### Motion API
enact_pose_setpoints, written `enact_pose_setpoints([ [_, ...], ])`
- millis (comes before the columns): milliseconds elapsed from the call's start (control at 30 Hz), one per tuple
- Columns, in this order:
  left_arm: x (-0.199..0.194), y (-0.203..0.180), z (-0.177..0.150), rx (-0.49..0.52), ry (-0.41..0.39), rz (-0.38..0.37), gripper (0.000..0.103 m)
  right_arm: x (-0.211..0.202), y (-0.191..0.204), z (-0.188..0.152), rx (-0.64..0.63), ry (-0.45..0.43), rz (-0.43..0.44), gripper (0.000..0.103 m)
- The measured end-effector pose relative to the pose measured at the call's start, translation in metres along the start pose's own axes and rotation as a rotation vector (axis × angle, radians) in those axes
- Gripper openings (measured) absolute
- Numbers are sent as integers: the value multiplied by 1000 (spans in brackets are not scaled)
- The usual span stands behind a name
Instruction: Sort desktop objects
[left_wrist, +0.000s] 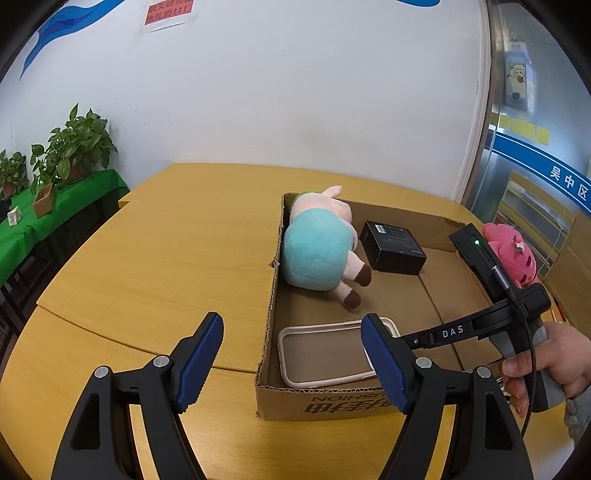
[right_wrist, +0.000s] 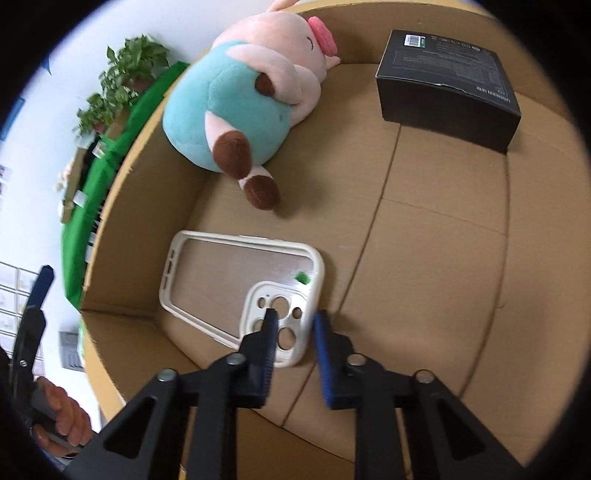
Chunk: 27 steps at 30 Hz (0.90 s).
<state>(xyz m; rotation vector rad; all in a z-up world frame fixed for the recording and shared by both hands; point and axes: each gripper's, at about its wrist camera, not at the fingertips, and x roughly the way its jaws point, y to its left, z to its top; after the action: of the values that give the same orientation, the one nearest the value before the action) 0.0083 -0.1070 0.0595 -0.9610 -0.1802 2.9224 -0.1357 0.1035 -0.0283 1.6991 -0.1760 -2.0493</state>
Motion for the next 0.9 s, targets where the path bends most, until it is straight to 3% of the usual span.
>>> enact_pose_setpoints([
  [133, -1, 0, -2, -8, 4, -7, 80, 2, 10, -2, -41, 20, -56, 13],
  [500, -4, -2, -3, -2, 7, -16, 80, 2, 16, -17, -17, 21, -35, 13],
  [533, -5, -3, -3, 3, 5, -16, 80, -1, 15, -19, -9, 11, -34, 17],
  [600, -7, -5, -3, 13, 3, -18, 80, -13, 13, -23, 3, -29, -30, 45],
  [633, -8, -6, -3, 17, -1, -19, 80, -22, 10, -27, 7, -58, -32, 69],
  [667, -10, -8, -3, 20, -6, -19, 80, -34, 10, -32, 7, -115, -48, 77],
  [800, -11, -22, -3, 32, -27, -21, 81, -72, 15, -67, -15, -301, -162, 78],
  [900, -9, -36, -3, 29, -32, -32, 81, -86, 16, -93, -12, -394, -243, 78],
])
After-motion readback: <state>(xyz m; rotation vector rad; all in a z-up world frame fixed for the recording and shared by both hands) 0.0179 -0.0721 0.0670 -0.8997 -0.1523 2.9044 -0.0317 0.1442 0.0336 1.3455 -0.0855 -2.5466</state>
